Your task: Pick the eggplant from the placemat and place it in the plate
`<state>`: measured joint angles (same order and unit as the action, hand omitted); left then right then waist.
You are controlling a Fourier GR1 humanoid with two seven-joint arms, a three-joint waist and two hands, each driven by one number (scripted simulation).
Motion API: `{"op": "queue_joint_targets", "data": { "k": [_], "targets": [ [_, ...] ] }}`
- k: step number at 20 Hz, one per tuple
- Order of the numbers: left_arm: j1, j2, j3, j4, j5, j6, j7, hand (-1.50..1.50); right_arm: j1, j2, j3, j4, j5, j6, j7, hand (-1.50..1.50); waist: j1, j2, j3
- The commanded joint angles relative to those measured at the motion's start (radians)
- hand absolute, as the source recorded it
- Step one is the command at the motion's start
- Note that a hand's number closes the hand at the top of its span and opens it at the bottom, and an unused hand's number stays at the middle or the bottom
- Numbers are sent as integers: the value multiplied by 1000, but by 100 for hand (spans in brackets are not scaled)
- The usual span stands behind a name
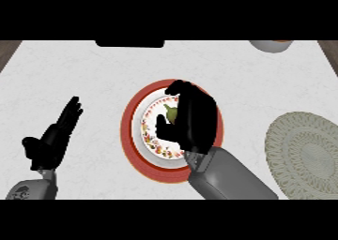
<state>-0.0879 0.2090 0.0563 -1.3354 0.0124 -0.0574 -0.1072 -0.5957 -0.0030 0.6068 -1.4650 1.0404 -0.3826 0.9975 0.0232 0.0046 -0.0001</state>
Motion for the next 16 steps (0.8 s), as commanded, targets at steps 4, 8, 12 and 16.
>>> {"op": "queue_joint_targets", "data": {
  "k": [4, 8, 12, 16],
  "targets": [
    [20, 20, 21, -2, 4, -22, -41, 0, -71, 3, 24, 150, -141, -180, 121, -150, -1, -2, 0],
    [-6, 7, 20, 10, 7, -15, -4, 0, -85, 3, -13, 177, -147, -371, 39, -150, -2, -1, 0],
    [41, -7, 16, 27, -6, -7, -63, 0, 29, 3, -56, 67, -151, -513, -17, -150, -16, -4, 1],
    [13, 4, 31, 33, 0, -7, -44, 0, 157, -13, -111, -60, -292, -577, -196, -150, -31, -1, 2]
  ]
}}
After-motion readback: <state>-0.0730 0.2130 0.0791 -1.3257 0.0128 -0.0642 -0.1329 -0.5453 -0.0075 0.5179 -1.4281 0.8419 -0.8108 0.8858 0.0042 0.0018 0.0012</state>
